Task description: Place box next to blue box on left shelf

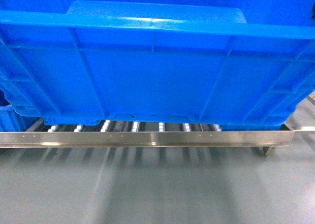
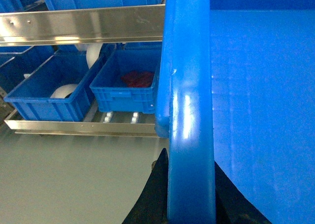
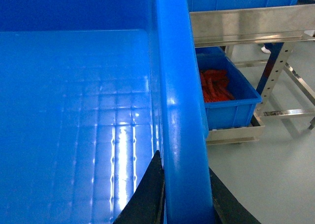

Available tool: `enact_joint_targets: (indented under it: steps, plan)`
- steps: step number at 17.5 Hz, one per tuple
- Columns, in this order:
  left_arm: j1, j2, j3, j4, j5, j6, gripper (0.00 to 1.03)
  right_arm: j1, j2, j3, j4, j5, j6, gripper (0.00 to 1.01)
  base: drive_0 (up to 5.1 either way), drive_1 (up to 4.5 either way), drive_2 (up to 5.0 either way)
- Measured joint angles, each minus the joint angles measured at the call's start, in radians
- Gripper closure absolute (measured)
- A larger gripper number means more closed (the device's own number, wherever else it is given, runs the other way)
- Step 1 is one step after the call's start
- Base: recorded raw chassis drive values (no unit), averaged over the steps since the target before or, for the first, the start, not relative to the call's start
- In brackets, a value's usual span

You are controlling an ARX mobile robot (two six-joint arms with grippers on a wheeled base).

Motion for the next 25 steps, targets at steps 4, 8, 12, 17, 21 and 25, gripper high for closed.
enact_joint_targets:
  steps: [4,8,12,17,21,25]
  plan:
    - [0.0,0.0,0.0,0.0,0.0,0.0,0.94,0.0,0.0,0.0,0.001,0.0,0.0,0.92,0.0,0.0,0.0]
    - [0.0,0.0,0.0,0.0,0.0,0.0,0.94,0.0,0.0,0.0,0.0,0.0,0.0,0.92,0.0,0.0,0.0]
    - [0.0,0.0,0.0,0.0,0.0,0.0,0.94,0.0,0.0,0.0,0.001,0.0,0.0,0.92,0.0,0.0,0.0]
    - [0.0,0.0,0.0,0.006,0.0,0.0,0.94,0.0,0.0,0.0,0.006,0.002,0.0,0.92,0.0,0.0,0.0]
    - [0.0,0.0,0.0,0.001,0.0,0.0,0.94,0.0,0.0,0.0,0.002,0.003,0.0,0.92,0.0,0.0,0.0]
    - [0.0,0.0,0.0,0.001,0.001,0.0,0.94,0.0,0.0,0.0,0.001,0.003,0.0,0.92,0.0,0.0,0.0]
